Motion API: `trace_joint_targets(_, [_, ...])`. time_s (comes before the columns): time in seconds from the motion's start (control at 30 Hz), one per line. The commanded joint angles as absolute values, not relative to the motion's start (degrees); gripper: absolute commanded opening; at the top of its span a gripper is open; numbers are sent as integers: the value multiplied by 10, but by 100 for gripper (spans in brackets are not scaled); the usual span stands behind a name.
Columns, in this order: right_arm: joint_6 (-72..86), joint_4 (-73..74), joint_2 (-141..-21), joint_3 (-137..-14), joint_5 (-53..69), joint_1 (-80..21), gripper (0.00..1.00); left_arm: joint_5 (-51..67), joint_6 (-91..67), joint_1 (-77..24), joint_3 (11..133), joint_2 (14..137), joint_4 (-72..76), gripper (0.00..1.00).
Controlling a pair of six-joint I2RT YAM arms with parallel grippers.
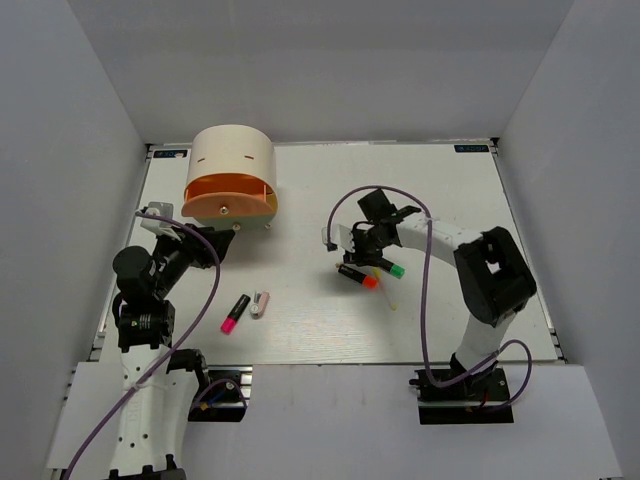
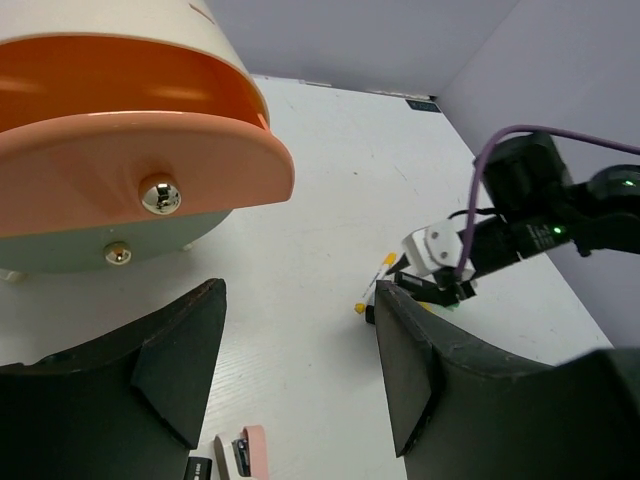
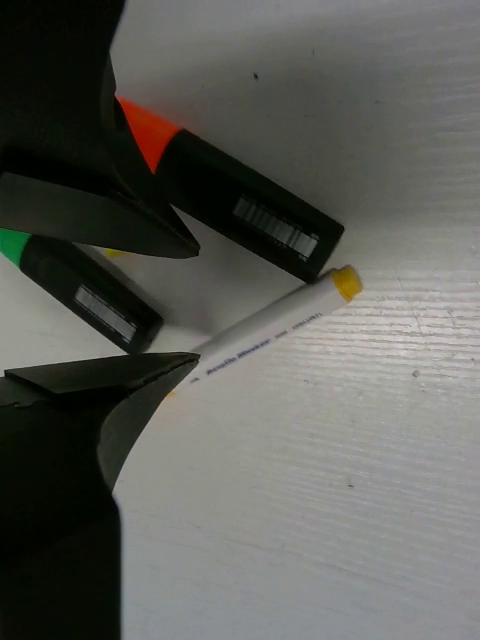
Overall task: Sort the stationery into containers
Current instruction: Pick up the pen from the center of the board.
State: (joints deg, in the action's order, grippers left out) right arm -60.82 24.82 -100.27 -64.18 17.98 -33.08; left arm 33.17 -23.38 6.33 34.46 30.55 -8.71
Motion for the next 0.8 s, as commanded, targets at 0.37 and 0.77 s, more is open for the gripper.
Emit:
trace_joint_targets(0.37, [-803, 391, -1134, -794, 222, -301, 51, 352, -230, 68, 344, 303, -71, 71])
trace_joint_targets(0.77, [-838, 467, -1168, -837, 209, -301, 51, 352, -230, 68, 344, 303, -71, 71])
